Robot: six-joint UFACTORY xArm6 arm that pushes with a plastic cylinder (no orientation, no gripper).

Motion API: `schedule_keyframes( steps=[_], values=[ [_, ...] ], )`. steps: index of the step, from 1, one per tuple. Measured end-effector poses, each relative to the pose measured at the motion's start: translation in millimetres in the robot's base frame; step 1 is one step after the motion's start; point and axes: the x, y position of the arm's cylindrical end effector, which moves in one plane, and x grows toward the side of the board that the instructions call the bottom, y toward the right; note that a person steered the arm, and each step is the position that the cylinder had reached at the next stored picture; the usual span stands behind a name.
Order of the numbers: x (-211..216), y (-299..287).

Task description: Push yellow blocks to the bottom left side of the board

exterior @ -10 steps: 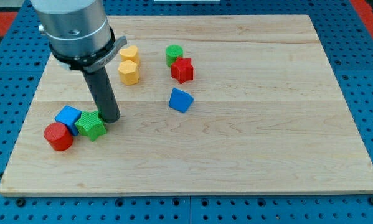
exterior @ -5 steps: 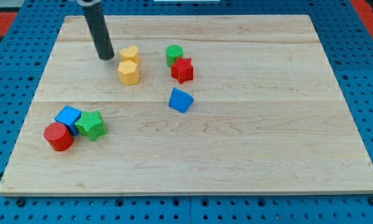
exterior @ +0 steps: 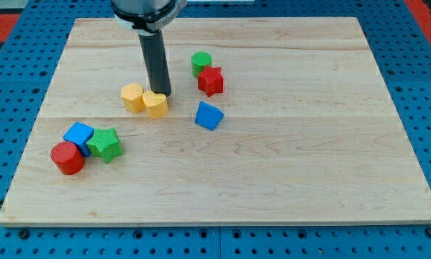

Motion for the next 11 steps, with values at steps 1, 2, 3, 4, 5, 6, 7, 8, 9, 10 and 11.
schedule_keyframes(
  steps=[1,2,3,4,5,6,7,8,9,10,11],
  values=[
    [4.2,0.0],
    [30.1,9.4],
    [54.9,-24.0],
    [55.9,-65.7],
    [23.1,-8.3],
    [23.1,13.9],
    [-18.1,10.3],
    [-33.6,-4.6],
    [-7.3,-39.8],
    [24.5,-50.1],
    [78.9,-61.1]
  ],
)
